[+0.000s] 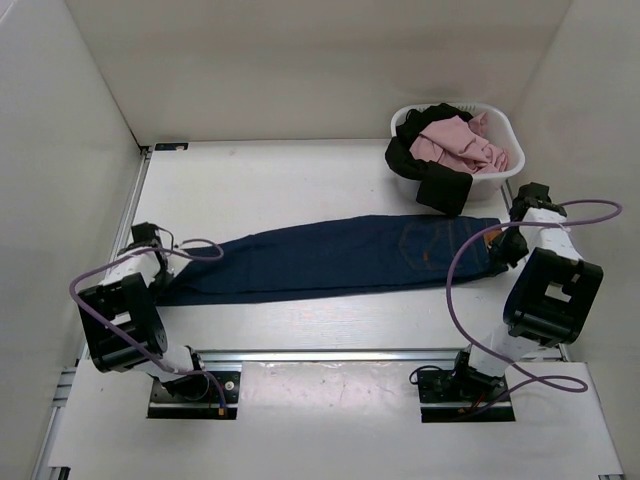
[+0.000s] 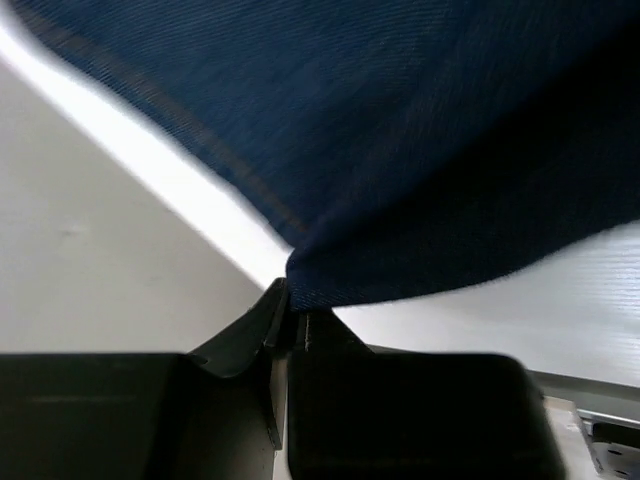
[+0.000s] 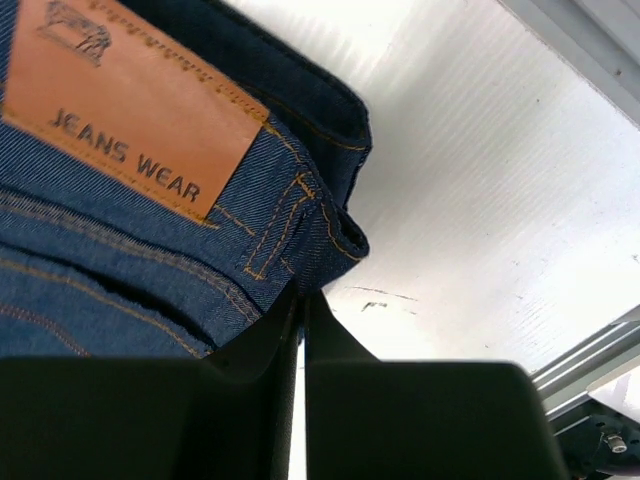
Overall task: Fold and stack the trousers
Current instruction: Fold the trousers
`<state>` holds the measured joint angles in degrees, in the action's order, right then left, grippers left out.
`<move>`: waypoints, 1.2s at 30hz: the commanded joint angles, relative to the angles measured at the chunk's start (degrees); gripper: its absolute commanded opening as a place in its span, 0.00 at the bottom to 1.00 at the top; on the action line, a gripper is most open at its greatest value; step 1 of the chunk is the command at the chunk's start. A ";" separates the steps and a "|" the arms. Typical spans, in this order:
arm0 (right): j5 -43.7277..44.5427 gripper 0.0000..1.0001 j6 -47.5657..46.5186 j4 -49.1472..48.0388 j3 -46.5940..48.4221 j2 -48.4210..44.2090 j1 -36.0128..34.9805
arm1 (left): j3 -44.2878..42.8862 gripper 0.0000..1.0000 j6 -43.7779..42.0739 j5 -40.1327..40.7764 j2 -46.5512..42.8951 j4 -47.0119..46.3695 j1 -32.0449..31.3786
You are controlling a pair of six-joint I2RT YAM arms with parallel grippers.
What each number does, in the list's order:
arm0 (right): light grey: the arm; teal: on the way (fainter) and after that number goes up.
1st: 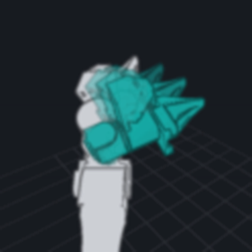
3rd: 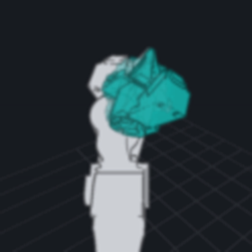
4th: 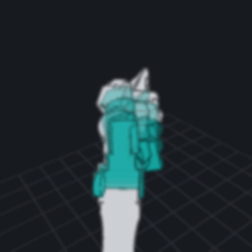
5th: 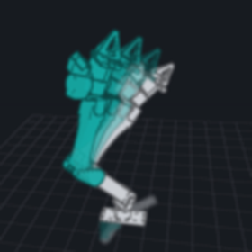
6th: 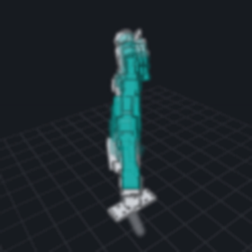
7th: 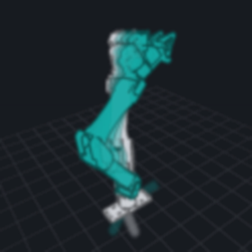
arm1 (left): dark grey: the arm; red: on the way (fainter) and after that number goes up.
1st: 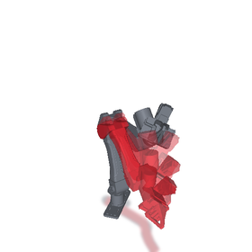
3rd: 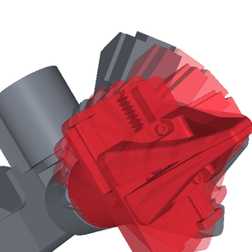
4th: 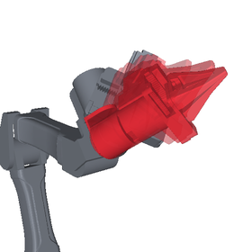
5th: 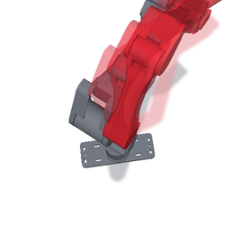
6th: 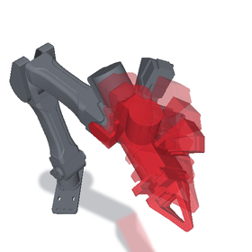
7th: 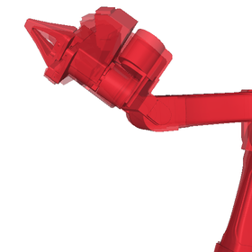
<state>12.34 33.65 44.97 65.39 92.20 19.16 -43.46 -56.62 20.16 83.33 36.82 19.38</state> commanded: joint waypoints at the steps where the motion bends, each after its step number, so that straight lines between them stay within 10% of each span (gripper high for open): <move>1: 1.11 0.00 -1.22 -2.08 -1.14 -0.63 1.49 | 2.76 0.14 -1.48 2.95 -2.30 -6.22 1.62; 29: -3.72 0.00 -6.31 5.21 13.36 2.72 7.03 | -30.35 0.14 -1.39 0.67 7.02 -8.96 0.31; 36: -4.25 0.00 -7.46 5.74 8.28 0.08 8.09 | -19.77 0.14 -5.25 1.72 0.80 -8.96 0.31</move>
<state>2.55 29.08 52.97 74.85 94.91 24.58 -68.29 -59.05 15.79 89.21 29.82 17.93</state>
